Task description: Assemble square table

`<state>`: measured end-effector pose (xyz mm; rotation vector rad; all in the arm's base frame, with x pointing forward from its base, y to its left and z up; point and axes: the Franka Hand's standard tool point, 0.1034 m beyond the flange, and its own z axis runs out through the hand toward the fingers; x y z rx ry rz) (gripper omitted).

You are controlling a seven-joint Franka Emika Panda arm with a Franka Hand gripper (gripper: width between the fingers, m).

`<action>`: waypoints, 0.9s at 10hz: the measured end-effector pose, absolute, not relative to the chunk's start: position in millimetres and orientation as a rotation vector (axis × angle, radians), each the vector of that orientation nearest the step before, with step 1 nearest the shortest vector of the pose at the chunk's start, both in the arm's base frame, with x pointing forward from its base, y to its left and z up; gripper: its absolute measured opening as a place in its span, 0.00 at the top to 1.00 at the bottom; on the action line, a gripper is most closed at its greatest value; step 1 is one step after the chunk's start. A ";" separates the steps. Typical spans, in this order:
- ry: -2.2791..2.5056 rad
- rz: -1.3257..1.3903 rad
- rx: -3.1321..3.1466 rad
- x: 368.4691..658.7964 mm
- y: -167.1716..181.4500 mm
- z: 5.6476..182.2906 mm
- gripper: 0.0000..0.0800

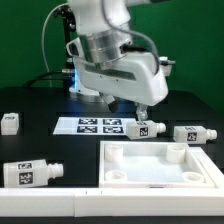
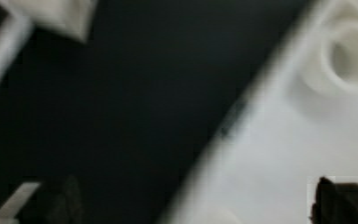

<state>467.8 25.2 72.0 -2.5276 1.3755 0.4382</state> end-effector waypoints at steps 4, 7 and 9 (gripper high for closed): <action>1.361 0.726 -2.315 442.7 24.3 64.2 0.19; 1.422 0.894 -2.109 425.8 36.6 47.9 0.19; 1.499 0.962 -2.009 415.4 47.2 38.6 0.19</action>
Offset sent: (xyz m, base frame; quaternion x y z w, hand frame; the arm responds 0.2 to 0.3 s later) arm 0.0000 0.0000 0.0000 0.0000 -0.1296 0.0000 0.9916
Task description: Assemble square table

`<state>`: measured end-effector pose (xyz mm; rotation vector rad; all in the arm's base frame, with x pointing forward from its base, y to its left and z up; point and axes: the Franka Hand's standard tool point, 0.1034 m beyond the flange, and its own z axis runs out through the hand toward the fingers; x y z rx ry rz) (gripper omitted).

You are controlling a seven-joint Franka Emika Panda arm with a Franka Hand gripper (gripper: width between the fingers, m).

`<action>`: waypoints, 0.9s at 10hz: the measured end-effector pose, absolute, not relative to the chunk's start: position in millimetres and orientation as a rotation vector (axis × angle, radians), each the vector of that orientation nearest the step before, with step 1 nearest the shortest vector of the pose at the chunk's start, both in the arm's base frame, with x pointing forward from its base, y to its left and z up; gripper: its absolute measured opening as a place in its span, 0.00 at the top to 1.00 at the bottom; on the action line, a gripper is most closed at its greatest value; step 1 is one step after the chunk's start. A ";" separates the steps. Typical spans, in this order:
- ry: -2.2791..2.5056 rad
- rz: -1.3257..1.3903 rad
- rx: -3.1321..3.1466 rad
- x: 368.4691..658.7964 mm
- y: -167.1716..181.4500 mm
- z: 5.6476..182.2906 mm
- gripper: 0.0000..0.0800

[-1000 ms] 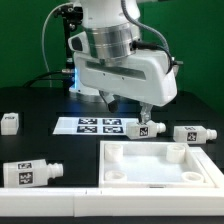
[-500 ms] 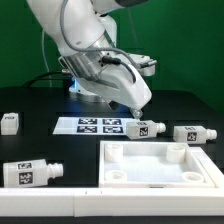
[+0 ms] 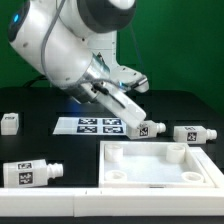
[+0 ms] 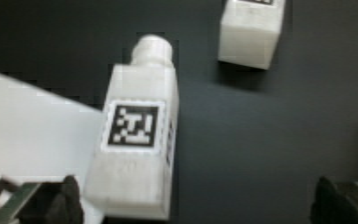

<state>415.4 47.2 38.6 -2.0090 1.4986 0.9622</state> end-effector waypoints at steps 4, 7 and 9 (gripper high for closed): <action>1.586 0.950 -1.885 403.6 48.9 28.9 0.19; 1.676 0.923 -1.735 386.0 56.8 14.0 0.19; 1.677 0.923 -1.734 386.2 56.3 13.8 0.22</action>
Offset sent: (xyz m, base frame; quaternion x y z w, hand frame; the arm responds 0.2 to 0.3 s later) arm -0.0416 0.0109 -0.0194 0.1265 -0.0742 0.1480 0.9781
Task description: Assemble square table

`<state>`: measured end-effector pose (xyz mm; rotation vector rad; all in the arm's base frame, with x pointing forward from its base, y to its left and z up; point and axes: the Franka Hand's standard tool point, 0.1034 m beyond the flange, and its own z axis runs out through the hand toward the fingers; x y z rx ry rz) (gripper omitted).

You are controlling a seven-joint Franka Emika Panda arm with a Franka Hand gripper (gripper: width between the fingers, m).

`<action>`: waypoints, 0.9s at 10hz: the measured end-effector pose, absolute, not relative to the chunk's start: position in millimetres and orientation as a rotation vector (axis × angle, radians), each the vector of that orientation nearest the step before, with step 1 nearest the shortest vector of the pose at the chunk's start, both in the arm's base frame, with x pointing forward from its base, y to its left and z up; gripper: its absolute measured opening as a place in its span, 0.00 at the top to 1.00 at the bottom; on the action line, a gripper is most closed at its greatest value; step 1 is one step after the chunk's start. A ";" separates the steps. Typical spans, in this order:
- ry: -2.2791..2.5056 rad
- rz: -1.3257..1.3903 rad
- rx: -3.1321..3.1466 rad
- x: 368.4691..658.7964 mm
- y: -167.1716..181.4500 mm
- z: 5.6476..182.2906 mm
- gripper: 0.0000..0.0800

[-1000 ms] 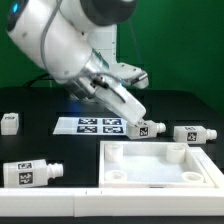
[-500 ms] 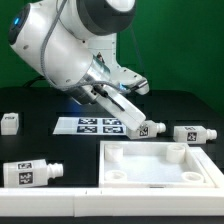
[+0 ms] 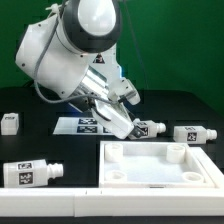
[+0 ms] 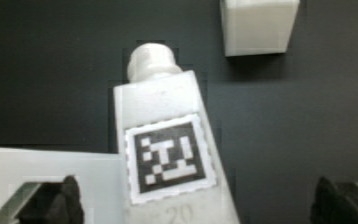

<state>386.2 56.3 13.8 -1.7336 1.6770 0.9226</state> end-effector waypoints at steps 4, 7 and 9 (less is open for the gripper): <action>1.676 0.924 -1.732 386.4 56.5 14.2 0.59; 1.684 0.942 -1.754 387.4 54.5 17.2 0.64; 1.590 0.924 -1.880 413.9 41.2 58.9 0.64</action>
Offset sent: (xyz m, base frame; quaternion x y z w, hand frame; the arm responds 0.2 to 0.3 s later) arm 0.0000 0.0000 0.0000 0.0000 0.0000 0.0000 1.0000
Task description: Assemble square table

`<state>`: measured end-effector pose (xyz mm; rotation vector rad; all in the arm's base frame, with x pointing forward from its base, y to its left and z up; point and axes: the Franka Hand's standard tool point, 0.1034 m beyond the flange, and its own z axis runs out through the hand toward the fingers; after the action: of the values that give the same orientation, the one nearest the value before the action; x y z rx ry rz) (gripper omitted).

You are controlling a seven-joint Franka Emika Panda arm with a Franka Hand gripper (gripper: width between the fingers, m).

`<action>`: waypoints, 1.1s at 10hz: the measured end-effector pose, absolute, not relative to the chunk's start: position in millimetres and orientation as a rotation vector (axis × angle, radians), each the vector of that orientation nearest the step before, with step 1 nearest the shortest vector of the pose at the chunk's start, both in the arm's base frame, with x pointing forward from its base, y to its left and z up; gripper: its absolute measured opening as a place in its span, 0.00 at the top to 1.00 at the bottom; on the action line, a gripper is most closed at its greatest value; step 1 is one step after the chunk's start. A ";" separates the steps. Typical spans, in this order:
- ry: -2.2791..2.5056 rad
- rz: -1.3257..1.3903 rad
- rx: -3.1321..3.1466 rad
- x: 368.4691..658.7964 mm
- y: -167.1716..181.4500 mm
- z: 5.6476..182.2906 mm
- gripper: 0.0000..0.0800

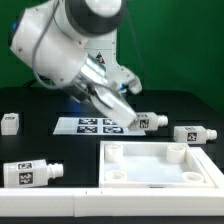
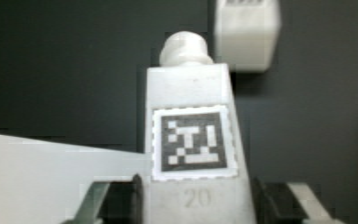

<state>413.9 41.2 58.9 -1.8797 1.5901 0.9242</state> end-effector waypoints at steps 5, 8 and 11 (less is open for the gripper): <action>1.611 0.580 -2.201 454.1 43.1 90.5 0.64; 1.445 0.335 -2.489 511.6 40.4 129.0 0.64; 1.390 0.138 -2.573 528.5 60.3 137.5 0.64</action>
Offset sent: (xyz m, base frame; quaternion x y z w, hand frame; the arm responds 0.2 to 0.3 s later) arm 0.0000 0.0000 0.0000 0.0000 0.1938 0.0000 0.9810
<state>528.5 60.3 137.5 -2.5731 1.3897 0.1376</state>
